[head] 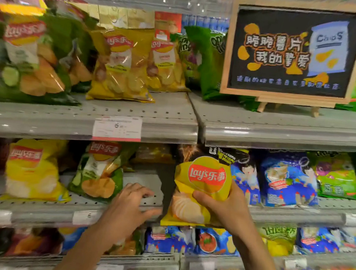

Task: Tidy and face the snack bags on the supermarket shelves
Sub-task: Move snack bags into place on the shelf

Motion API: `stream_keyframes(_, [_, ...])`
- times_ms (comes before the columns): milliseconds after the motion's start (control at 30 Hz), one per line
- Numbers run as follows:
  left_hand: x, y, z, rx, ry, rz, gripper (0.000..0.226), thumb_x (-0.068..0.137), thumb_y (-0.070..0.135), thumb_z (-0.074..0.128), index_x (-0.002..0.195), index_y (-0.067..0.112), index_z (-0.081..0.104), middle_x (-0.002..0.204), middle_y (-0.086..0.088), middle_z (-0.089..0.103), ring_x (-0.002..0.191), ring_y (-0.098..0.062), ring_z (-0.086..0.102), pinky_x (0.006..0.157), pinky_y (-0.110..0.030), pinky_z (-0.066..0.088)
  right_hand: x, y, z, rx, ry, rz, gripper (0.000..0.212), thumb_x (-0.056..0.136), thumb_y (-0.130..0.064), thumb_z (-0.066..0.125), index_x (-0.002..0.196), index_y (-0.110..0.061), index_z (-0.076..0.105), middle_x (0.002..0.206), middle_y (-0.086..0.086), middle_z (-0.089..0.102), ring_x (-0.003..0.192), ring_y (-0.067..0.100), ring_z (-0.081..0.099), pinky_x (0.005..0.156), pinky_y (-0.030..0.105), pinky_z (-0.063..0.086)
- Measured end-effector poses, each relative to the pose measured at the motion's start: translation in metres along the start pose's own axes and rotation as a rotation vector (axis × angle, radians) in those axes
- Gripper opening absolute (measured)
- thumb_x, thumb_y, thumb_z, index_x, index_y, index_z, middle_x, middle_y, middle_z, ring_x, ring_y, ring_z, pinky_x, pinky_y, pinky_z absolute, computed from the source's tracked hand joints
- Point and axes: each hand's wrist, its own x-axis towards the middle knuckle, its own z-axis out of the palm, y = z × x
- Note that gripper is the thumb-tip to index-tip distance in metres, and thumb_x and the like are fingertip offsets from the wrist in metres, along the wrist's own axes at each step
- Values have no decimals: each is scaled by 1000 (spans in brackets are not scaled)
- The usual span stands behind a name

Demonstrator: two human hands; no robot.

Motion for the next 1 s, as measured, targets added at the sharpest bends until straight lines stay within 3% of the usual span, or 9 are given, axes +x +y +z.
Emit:
stream_keyframes(67, [-12, -19, -14, 94, 12, 43, 47, 89, 56, 63, 125, 27, 60, 121, 11, 55, 122, -9, 45, 99, -23, 36, 3, -10, 23, -5, -2, -18, 64, 63, -31, 96, 119, -23, 66, 103, -12, 74, 94, 3, 69, 79, 23, 54])
stream_keyframes(133, [-24, -29, -26, 220, 59, 123, 39, 92, 48, 64, 124, 26, 62, 122, 9, 57, 122, -11, 49, 97, -24, 40, 8, -17, 42, -7, 12, -24, 63, 65, -27, 96, 120, -18, 66, 104, -5, 75, 95, 11, 71, 83, 30, 57])
stream_keyframes(233, [-37, -36, -33, 370, 161, 226, 30, 79, 38, 81, 103, 21, 74, 101, 6, 67, 103, -15, 66, 78, -29, 56, 16, -24, 62, 1, 43, -12, 60, 66, -26, 95, 118, -15, 67, 105, 2, 75, 97, 18, 72, 87, 40, 59])
stream_keyframes(333, [-46, -44, -31, 445, 188, 199, 27, 76, 38, 84, 95, 20, 76, 93, 5, 66, 92, -15, 68, 67, -29, 58, 24, -25, 75, 8, 29, -3, 62, 66, -28, 95, 119, -16, 64, 106, 0, 74, 97, 17, 71, 83, 36, 58])
stream_keyframes(467, [-50, -52, -28, 463, 271, 144, 27, 68, 31, 90, 84, 16, 74, 87, 1, 62, 80, -17, 66, 55, -29, 56, 34, -18, 86, -15, -28, 48, 71, 68, -31, 94, 126, -17, 58, 114, 1, 71, 104, 20, 68, 94, 45, 56])
stream_keyframes(800, [-46, -57, -11, 346, 341, 64, 14, 73, 16, 87, 77, 15, 73, 88, 1, 61, 80, -17, 64, 57, -32, 57, 55, -6, 92, -9, -272, 146, 78, 67, -35, 93, 135, -22, 56, 119, 0, 70, 109, 18, 67, 101, 45, 54])
stream_keyframes(1000, [-51, -58, 0, 233, 478, 69, 10, 80, 13, 80, 81, 12, 69, 91, 1, 56, 83, -19, 59, 62, -34, 56, 56, -1, 89, -30, -283, 123, 81, 66, -44, 91, 135, -23, 54, 120, -1, 68, 109, 17, 65, 99, 41, 54])
